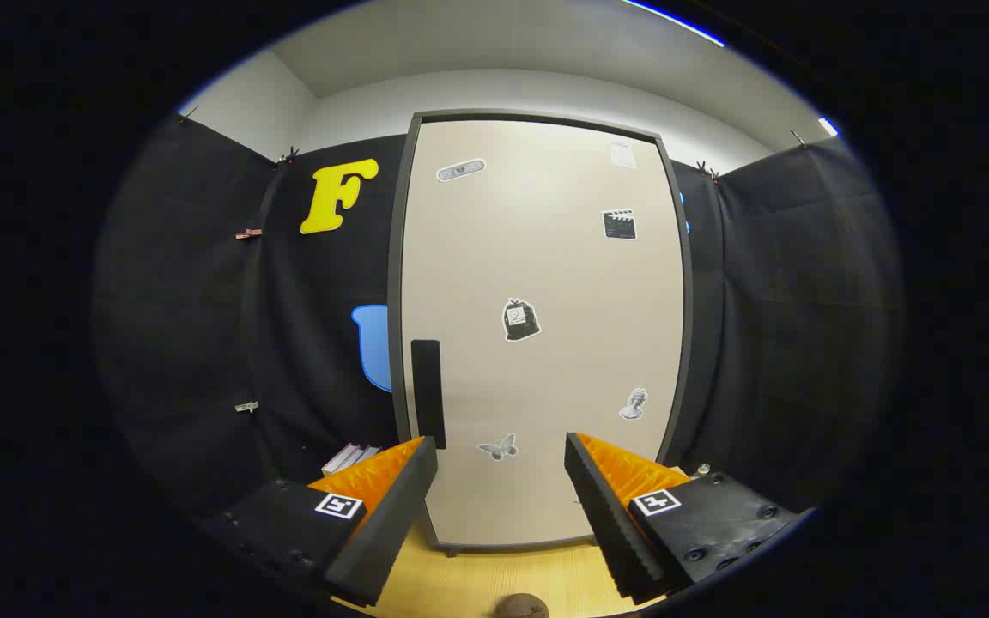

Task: Open the shoe cabinet door, grab the shoes and put them into the shoe cabinet, then close the shoe cabinet door.

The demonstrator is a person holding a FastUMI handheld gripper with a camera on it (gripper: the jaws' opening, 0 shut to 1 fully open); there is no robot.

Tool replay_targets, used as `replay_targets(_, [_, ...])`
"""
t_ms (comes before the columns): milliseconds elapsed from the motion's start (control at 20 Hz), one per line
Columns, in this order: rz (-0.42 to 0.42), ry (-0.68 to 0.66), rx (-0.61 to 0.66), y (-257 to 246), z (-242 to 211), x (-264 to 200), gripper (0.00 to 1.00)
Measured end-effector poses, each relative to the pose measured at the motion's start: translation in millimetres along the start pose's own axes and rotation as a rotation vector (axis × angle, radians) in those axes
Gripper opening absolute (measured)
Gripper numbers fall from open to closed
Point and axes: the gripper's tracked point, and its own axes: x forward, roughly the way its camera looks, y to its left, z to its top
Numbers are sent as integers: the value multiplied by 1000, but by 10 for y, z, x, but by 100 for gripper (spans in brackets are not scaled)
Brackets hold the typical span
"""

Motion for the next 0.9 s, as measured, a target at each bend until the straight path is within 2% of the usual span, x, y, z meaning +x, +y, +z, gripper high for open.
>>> replay_targets(700, [10,16,24,17,-24,59,98])
replay_targets(900, [30,19,27,175,-11,233,98])
